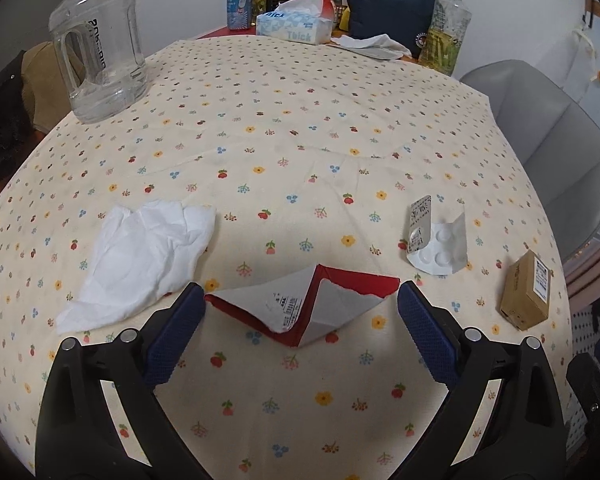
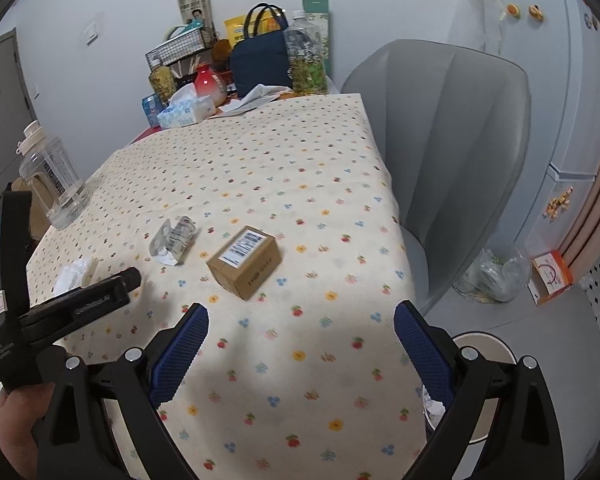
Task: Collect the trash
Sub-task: 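Grasp the red-edged white paper with the left gripper, then grasp the small brown cardboard box with the right gripper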
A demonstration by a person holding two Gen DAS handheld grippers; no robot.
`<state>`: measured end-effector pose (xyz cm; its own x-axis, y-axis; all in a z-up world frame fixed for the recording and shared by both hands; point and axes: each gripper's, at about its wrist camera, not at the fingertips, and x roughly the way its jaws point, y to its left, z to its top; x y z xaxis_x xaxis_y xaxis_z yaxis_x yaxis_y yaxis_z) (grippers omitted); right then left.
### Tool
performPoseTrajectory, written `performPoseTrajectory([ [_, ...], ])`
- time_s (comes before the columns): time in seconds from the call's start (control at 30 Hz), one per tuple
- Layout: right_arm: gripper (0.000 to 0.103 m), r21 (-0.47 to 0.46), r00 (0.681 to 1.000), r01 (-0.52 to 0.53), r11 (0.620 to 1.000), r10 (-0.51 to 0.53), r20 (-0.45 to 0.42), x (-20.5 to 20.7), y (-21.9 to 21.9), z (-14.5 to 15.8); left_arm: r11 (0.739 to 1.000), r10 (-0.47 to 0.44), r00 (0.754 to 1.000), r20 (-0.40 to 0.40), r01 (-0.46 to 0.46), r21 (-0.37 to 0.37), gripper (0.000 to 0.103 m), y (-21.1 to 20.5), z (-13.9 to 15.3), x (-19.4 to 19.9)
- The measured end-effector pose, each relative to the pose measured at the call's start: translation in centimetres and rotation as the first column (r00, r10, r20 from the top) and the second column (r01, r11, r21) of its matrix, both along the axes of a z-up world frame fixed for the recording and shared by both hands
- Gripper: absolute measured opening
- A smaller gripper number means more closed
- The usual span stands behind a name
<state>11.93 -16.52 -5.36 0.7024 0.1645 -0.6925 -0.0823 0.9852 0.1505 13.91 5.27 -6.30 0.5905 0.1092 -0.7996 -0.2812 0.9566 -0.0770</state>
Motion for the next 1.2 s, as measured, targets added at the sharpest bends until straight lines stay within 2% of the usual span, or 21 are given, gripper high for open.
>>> performPoseTrajectory([
  [0.13, 0.092, -0.013, 1.000, -0.025, 1.000, 0.025, 0.000, 0.9, 1.3, 0.1, 1.000, -0.001, 1.000, 0.007, 0.001, 0.020, 0.081, -0.1, 0.1, 0.0],
  [0.2, 0.092, -0.019, 0.999, -0.033, 0.999, 0.033, -0.003, 1.4, 1.8, 0.0, 1.000, -0.008, 1.000, 0.014, 0.008, 0.024, 0.079, -0.1, 0.2, -0.1],
  [0.3, 0.092, -0.031, 0.999, -0.048, 0.998, 0.047, -0.012, 2.2, 2.8, -0.1, 0.999, -0.030, 0.999, 0.041, 0.029, 0.016, 0.067, -0.2, 0.5, -0.5],
  [0.33, 0.092, -0.035, 0.999, -0.051, 0.998, 0.050, -0.013, 2.4, 3.0, -0.1, 0.999, -0.038, 0.998, 0.051, 0.038, 0.006, 0.061, -0.1, 0.6, -0.6],
  [0.37, 0.092, -0.039, 0.999, -0.052, 0.998, 0.052, -0.015, 2.6, 3.2, -0.1, 0.999, -0.042, 0.998, 0.055, 0.042, 0.002, 0.044, -0.1, 0.7, -0.7],
  [0.4, 0.092, -0.044, 0.998, -0.055, 0.998, 0.054, -0.019, 2.8, 3.5, -0.2, 0.999, -0.045, 0.998, 0.052, 0.045, -0.006, 0.041, 0.0, 0.6, -0.8],
  [0.47, 0.092, -0.049, 0.998, -0.056, 0.997, 0.055, -0.023, 3.2, 3.9, -0.3, 0.999, -0.043, 0.997, 0.069, 0.045, -0.025, 0.027, 0.3, 0.7, -1.0],
  [0.5, 0.092, -0.052, 0.998, -0.056, 0.997, 0.055, -0.024, 3.4, 4.1, -0.3, 0.998, -0.043, 0.996, 0.073, 0.045, -0.032, 0.025, 0.5, 0.8, -1.1],
  [0.8, 0.090, -0.081, 0.998, -0.056, 0.995, 0.052, -0.042, 4.5, 5.5, -1.1, 0.998, 0.017, 0.991, 0.131, -0.009, -0.065, 0.023, 3.0, 1.9, -2.0],
  [0.9, 0.071, -0.083, 0.995, -0.073, 0.994, 0.068, -0.068, 4.9, 5.8, -1.5, 0.998, 0.025, 0.991, 0.134, -0.016, -0.065, 0.023, 3.4, 1.9, -2.0],
  [0.97, 0.042, -0.074, 0.993, -0.087, 0.993, 0.080, -0.090, 5.1, 5.9, -1.9, 0.998, 0.023, 0.991, 0.132, -0.014, -0.068, 0.023, 3.4, 1.8, -2.0],
  [1.03, 0.040, -0.054, 0.990, -0.100, 0.994, 0.094, -0.107, 5.1, 5.8, -2.2, 0.998, 0.018, 0.991, 0.130, -0.009, -0.067, 0.023, 3.3, 1.7, -2.0],
  [1.2, 0.039, -0.041, 0.991, -0.114, 0.993, 0.111, -0.078, 3.7, 5.7, -1.4, 0.998, 0.008, 0.991, 0.136, 0.001, -0.063, 0.023, 2.7, 1.9, -2.1],
])
